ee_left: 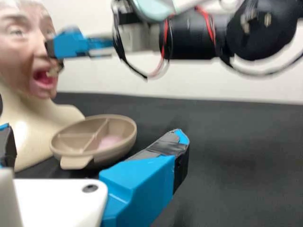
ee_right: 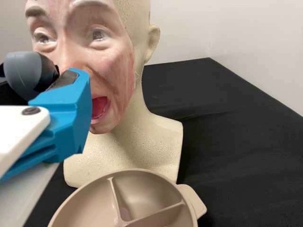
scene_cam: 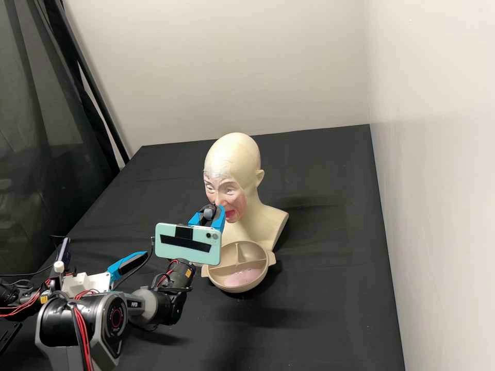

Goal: Feed the grandma with a spoon

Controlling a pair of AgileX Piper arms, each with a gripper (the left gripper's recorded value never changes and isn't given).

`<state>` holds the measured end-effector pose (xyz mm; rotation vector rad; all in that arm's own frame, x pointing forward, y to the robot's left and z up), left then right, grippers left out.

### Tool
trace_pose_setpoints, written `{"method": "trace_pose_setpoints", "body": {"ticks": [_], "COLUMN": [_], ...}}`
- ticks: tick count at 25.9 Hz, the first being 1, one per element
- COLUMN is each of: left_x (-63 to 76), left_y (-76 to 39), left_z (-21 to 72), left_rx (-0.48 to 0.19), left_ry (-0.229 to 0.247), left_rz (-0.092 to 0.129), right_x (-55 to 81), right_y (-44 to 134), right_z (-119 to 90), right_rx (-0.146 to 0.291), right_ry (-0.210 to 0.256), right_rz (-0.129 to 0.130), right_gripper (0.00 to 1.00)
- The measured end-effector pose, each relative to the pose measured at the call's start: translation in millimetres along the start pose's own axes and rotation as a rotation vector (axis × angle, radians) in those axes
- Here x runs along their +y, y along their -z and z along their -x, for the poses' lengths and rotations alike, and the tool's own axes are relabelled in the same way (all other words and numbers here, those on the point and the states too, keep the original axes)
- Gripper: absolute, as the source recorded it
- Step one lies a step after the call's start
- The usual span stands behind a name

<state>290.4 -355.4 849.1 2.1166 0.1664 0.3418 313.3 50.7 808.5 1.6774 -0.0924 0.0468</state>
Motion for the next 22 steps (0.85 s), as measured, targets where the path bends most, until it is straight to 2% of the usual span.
{"method": "trace_pose_setpoints", "body": {"ticks": [3, 5, 8, 9, 14, 16, 22], "left_x": [0.0, -1.4, -2.5, -2.4, -4.2, -4.6, -4.6], "left_y": [-1.8, -4.8, -8.1, -6.6, -0.9, -0.7, -1.1], "left_z": [1.4, 1.8, 2.5, 2.8, 7.1, 7.5, 7.5], "left_rx": [-0.003, 0.046, 0.081, 0.104, 0.123, 0.124, 0.120], "left_ry": [-0.020, -0.027, -0.031, -0.035, -0.026, -0.025, -0.024], "left_rz": [0.008, 0.020, 0.034, 0.042, 0.082, 0.090, 0.088], "right_x": [-1.3, -3.2, -5.0, -5.3, -7.0, -6.9, -6.1], "right_y": [-3.6, -7.3, -11.3, -12.0, -10.8, -12.2, -14.3], "right_z": [4, 8, 13, 16, 25, 28, 35], "right_rx": [-0.002, -0.013, -0.026, -0.026, 0.014, 0.020, 0.022], "right_ry": [-0.002, 0.006, 0.016, 0.018, -0.008, -0.015, -0.021], "right_rz": [0.009, 0.013, 0.018, 0.020, 0.038, 0.041, 0.037], "right_gripper": [0.00, 0.00, 0.00, 0.00, 0.00, 0.00, 0.00]}}
